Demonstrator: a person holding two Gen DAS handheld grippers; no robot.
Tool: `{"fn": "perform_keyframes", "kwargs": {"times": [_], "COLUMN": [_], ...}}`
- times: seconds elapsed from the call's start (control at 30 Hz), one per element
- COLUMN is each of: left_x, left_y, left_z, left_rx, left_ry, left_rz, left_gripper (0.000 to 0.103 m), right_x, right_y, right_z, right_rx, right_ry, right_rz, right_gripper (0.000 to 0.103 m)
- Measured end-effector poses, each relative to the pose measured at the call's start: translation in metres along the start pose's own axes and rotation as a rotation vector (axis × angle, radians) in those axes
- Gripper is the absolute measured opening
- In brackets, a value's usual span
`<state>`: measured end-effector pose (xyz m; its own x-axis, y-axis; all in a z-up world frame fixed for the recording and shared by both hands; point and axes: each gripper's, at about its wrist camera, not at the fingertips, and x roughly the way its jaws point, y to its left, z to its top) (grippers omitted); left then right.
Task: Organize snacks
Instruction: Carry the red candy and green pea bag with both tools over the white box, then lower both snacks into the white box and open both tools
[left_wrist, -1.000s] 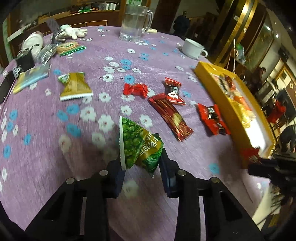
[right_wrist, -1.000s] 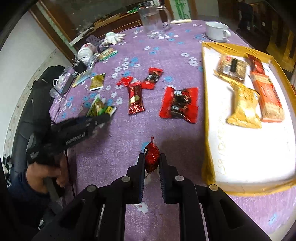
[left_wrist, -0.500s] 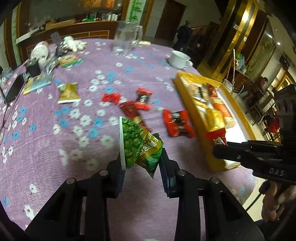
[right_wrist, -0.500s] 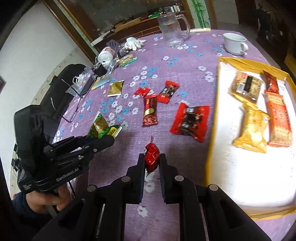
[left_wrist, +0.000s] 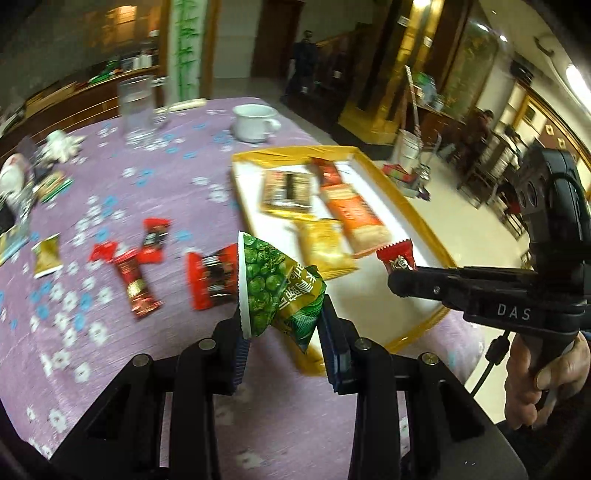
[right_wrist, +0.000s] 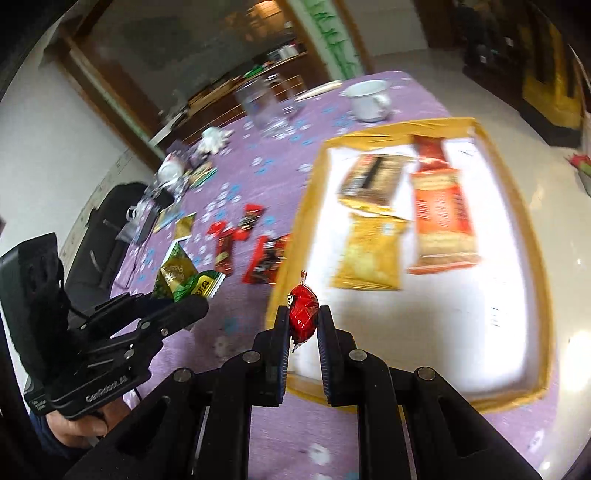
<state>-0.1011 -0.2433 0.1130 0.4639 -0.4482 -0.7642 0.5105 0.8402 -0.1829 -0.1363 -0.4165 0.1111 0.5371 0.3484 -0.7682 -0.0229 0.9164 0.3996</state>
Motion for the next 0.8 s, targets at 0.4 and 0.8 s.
{"fn": "perform_keyframes", "kwargs": {"times": [0.4, 0.8], "left_x": [0.037, 0.062], "left_y": [-0.059, -0.076], "left_z": [0.005, -0.01], "left_rx": [0.11, 0.128], "left_ry": [0.067, 0.136], "left_rz": [-0.077, -0.077], "left_gripper": [0.031, 0.031], "right_x": [-0.034, -0.027], "right_y": [-0.055, -0.076], "right_z": [-0.009, -0.02], "right_rx": [0.097, 0.117], "right_ry": [-0.055, -0.012], "right_rz": [-0.055, -0.052], "right_gripper": [0.015, 0.015]}}
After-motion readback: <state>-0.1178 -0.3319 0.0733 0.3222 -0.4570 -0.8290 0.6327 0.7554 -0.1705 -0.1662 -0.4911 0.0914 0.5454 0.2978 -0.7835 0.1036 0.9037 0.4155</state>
